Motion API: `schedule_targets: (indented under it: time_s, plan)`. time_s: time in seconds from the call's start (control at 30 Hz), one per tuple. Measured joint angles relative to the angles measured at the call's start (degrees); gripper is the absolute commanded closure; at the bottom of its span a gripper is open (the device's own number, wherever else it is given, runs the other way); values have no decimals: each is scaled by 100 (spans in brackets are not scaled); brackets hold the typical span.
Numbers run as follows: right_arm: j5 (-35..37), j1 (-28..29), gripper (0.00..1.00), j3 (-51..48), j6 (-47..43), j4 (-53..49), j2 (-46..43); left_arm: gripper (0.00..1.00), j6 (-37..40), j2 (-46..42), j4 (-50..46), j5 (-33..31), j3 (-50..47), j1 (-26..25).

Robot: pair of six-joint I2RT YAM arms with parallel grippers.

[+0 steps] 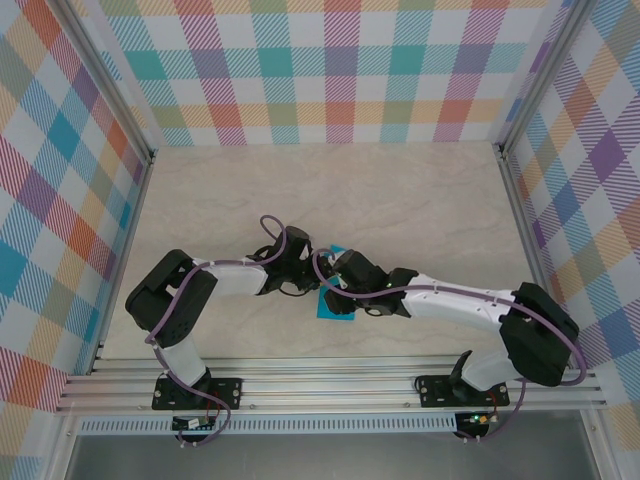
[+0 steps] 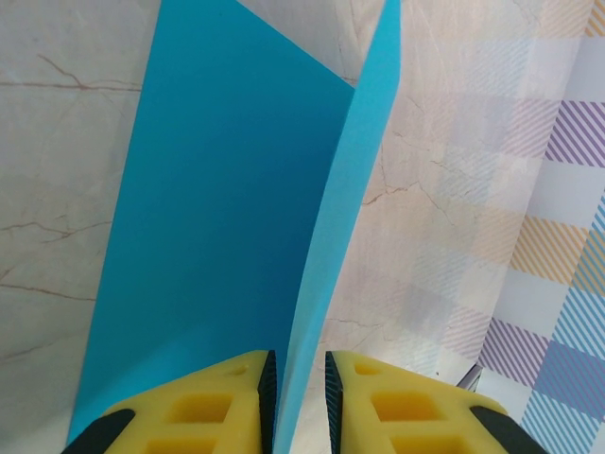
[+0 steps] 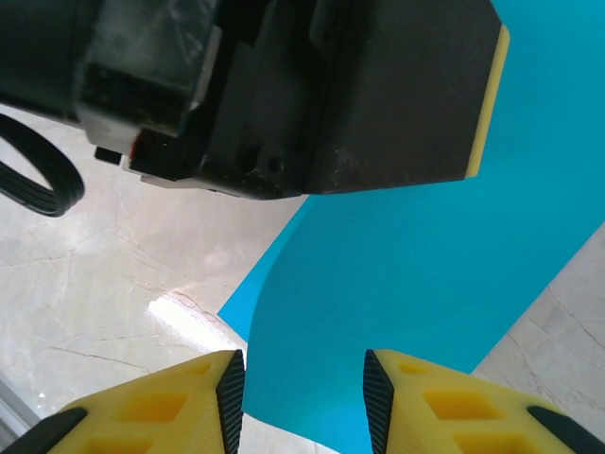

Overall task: Fold a paper plane with a square sheet of paper (pick it up from the middle)
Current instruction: Fold the triangle a second time at the center of the table.

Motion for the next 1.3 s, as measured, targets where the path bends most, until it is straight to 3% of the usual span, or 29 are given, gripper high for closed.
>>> schedule_targets:
  time_s: [0.53,0.87,1.3]
  plan:
    - [50,72,97,116,2,-157,136,72,28,2,-66,-39,9,-4]
    - [-387,-127,99,-4,7,-90,9,59,315,-249,-807,-531,11,-20]
    - [-1899,-1252,97,-173,-11,151,160,56,704,-1534,-1661,-1679,-170,-22]
